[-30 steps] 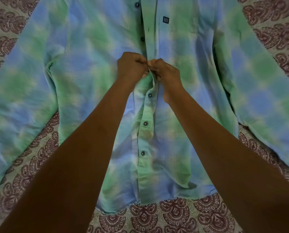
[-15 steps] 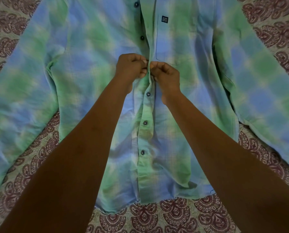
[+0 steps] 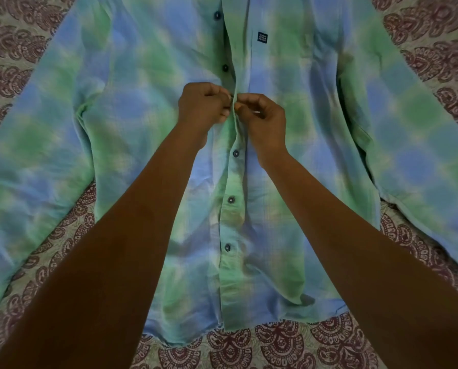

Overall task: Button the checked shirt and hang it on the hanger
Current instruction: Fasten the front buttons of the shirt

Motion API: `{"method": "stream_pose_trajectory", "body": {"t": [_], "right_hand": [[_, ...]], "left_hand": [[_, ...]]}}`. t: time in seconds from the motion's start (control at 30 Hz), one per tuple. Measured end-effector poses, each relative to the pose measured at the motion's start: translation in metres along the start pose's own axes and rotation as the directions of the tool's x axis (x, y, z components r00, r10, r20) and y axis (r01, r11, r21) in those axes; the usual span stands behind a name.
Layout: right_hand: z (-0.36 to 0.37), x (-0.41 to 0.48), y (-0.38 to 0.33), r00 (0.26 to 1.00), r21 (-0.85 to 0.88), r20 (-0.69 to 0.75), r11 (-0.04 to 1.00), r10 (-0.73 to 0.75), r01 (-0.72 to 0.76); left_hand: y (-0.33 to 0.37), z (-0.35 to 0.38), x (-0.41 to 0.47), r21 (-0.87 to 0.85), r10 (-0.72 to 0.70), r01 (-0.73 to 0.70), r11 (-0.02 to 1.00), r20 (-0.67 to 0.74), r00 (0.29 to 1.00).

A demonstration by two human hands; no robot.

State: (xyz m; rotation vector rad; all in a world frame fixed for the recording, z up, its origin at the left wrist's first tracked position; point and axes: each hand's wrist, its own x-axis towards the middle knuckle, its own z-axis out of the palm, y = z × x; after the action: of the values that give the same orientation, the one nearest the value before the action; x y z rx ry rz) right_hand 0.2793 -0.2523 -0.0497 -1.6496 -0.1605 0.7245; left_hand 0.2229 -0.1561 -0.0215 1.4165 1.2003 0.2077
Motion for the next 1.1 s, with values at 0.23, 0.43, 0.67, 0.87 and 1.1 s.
{"method": "stream_pose_trajectory", "body": {"t": [0.23,0.43,0.67,0.87,1.1], "right_hand": [[0.000,0.002,-0.008,0.993,-0.170,0.035,0.978,-0.116,0.120],[-0.003,0.005,-0.011,0.997,-0.119,0.065,0.991,-0.047,0.054],[-0.003,0.010,-0.006,0.998,-0.017,0.006,0.997,0.070,-0.070],[-0.002,0.004,-0.003,0.997,0.042,0.000,0.997,0.071,-0.071],[-0.007,0.007,-0.010,0.978,0.190,0.120,0.962,0.173,-0.194]], "left_hand": [[0.000,-0.001,-0.001,-0.014,-0.013,0.013,1.000,0.018,1.000],[0.001,-0.001,-0.002,0.016,0.034,-0.034,0.999,0.023,0.999],[0.004,0.003,-0.002,0.017,0.037,-0.037,0.999,-0.009,0.999],[0.004,0.007,0.004,0.164,0.112,-0.100,0.981,-0.065,0.992],[-0.003,0.004,0.003,0.103,0.086,-0.083,0.991,-0.033,0.996]]}}
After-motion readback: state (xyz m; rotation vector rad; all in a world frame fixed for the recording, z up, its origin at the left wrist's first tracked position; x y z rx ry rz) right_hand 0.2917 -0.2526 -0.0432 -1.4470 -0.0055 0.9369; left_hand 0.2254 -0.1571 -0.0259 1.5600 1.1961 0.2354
